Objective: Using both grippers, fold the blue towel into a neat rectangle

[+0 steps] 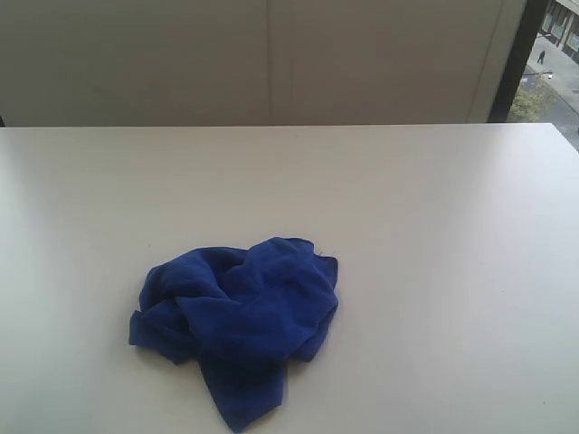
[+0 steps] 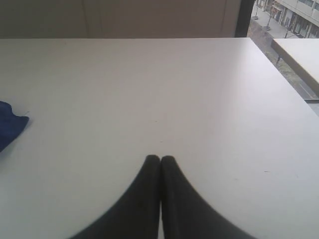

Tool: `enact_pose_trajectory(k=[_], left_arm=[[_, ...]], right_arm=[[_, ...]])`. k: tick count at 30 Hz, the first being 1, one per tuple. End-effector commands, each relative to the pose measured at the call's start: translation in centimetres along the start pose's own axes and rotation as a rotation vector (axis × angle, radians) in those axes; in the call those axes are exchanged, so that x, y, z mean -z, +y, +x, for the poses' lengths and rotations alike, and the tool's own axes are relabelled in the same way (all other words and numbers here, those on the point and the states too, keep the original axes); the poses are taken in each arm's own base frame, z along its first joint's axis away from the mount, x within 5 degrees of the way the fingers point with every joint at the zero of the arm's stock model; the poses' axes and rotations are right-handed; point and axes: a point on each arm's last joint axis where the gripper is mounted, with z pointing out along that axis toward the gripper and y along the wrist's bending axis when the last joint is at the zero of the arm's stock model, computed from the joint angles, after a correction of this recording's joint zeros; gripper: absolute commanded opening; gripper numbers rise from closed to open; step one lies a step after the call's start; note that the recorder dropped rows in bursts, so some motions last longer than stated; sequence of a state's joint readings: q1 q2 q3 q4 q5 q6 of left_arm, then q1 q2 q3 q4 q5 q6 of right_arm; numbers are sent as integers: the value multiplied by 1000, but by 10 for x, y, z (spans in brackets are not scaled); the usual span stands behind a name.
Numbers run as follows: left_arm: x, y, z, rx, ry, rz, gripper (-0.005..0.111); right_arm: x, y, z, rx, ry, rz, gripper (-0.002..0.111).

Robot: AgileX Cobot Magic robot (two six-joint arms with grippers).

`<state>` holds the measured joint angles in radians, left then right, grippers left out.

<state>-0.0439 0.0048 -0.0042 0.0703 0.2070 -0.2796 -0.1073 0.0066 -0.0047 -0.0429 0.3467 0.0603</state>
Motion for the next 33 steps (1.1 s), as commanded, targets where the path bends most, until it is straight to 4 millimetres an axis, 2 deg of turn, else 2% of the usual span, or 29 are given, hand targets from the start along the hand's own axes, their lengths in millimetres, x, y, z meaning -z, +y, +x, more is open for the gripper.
enact_pose_trajectory(k=[1,12,22,26,33], left_arm=[[0,-1,-3,1,-48,11,0],[6,-4,-31,19,-356,54,0],[6,-4,-32,43,-377,61,0],[10,-5,-40,121,-460,93,0],[17,-7,-52,125,-620,125,0]], right_arm=[[0,0,1,-2,-7,3,0],[0,0,1,-2,-7,3,0],[0,0,1,-2,-7,3,0],[0,0,1,-2,-7,3,0],[0,0,1,-2,-7,3,0]])
